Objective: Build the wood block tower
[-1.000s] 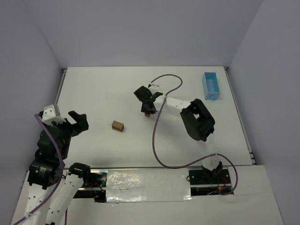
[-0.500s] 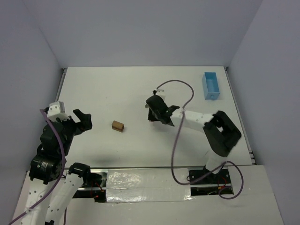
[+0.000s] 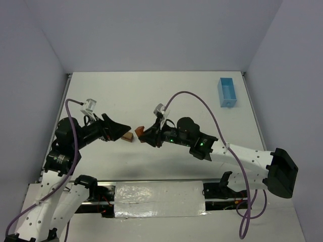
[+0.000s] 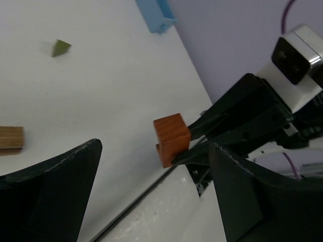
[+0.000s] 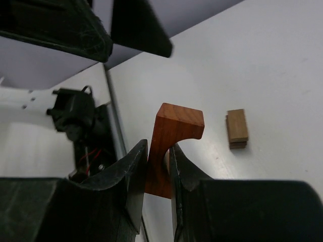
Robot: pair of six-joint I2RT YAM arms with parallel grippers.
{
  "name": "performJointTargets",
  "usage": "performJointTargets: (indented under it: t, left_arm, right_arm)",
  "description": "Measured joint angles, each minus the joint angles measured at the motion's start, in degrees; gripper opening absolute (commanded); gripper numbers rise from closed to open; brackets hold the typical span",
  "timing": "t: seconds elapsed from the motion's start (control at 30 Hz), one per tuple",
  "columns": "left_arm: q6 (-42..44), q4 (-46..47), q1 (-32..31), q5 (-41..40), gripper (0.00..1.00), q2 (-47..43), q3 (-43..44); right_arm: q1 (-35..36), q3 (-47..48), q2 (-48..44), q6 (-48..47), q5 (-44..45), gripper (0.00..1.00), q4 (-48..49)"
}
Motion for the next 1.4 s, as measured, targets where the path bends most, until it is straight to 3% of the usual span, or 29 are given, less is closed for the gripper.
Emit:
performJointTargets:
  t: [0.17, 0.37, 0.67, 1.1, 1.3, 1.4]
  left_arm:
    - [-3.26, 8.72, -0.02, 12.66, 0.99, -1.09, -5.4]
    - [-4.39, 12.61, -0.07, 19.21, 0.98, -1.07, -6.25]
    - [-2.69, 9.29, -0.07, 18.86, 0.79, 2.95, -5.53]
    - [-4.13, 7.41, -0.07, 17.51, 0.83, 4.55, -5.18]
    - [-1.53, 2.54, -0.07, 17.68, 0.82, 5.05, -3.04]
    - [-0.37, 0.92, -0.07, 18.53, 0.76, 5.49, -2.69]
  right_arm:
    - [-0.09, 0.0, -0.2, -1.6, -10.05, 0.14, -0.85]
    - [-0.09, 1.84, -0.04, -2.64, -13.31, 0.14, -4.07]
    - [0.26, 6.58, 2.99, -3.98, -12.15, 0.15, -6.47]
    - [5.55, 13.97, 7.45, -14.84, -4.37, 0.14, -17.0]
    - [5.75, 13.97, 7.08, -23.93, -4.33, 0.11, -21.77]
    - [6.47, 14.08, 6.19, -28.41, -6.19, 0.1, -24.13]
